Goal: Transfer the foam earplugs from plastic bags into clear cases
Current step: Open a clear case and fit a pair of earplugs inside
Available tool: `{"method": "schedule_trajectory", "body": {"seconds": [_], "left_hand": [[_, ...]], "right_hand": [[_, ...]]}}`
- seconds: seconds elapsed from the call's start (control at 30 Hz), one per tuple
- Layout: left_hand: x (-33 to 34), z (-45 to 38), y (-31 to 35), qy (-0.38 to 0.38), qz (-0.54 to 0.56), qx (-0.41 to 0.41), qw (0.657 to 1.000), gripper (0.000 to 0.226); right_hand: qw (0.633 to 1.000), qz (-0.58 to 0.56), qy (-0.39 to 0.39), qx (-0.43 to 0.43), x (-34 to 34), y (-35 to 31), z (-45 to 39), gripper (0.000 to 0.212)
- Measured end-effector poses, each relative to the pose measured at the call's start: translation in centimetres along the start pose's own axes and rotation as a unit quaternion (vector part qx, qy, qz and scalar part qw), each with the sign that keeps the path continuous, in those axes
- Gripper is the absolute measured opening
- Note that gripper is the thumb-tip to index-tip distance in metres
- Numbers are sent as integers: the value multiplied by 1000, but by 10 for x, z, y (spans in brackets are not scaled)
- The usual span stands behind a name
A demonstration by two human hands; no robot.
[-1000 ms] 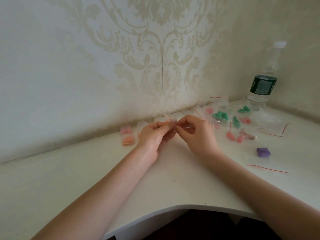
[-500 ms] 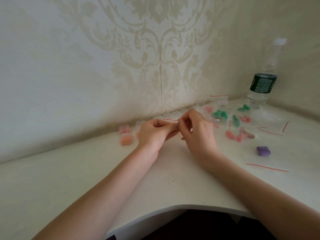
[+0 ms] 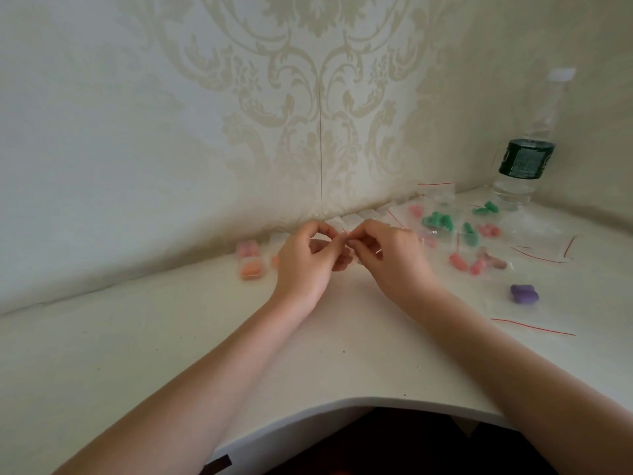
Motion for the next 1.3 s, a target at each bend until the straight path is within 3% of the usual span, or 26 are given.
{"method": "schedule_trajectory", "body": {"seconds": [0.3,0.43,0.57,0.63,0.73,0.83,0.93,1.0,1.1,1.13,1.2,1.27,1.3], "left_hand": [[14,9,13,-23,-163,72,984,35],[12,6,19,-13,-177,86,980,34],[15,12,21,-19,-200,118,972,37],[22,17,18,-41,-191,115,974,36],[20,14,15,-36,-178,100,978,37],[11,9,14,-5,-151,83,985,41],[7,9,15,3,-125,78,989,39],[12,12,17,-14,-133,98,986,35],[21,17,19,-50,-141,117,982,30],[19,16,19,-38,-131,116,984,29],[2,10,22,37,-103,112,988,22],[-17,2,19,101,-63,82,990,11],[-19,-3,12,95,-31,41,994,11]], "right_hand": [[998,-30,-4,48,8,4,6,12],[997,-28,2,67,11,1,7,15],[984,-80,77,142,-5,21,5,11],[984,-78,62,150,-6,27,5,7],[987,-80,48,134,-4,26,6,3],[996,-59,32,62,-3,17,2,13],[999,36,3,-29,1,6,-1,33],[998,55,-11,-26,5,9,-1,41],[995,92,-35,13,10,20,-1,32],[997,68,-25,37,9,24,-2,31],[989,-83,18,124,3,35,-1,35],[939,-269,52,208,3,47,4,46],[910,-335,53,238,6,51,6,50]]}}
Point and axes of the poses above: each hand's wrist, its own z-axis away from the middle knuckle, its own x-axis out of the palm, y = z × x, the point moved 9 cm from there along -z, towards the middle knuckle, and after that the axes turned 8 degrees about -x, right-handed, at the moved point
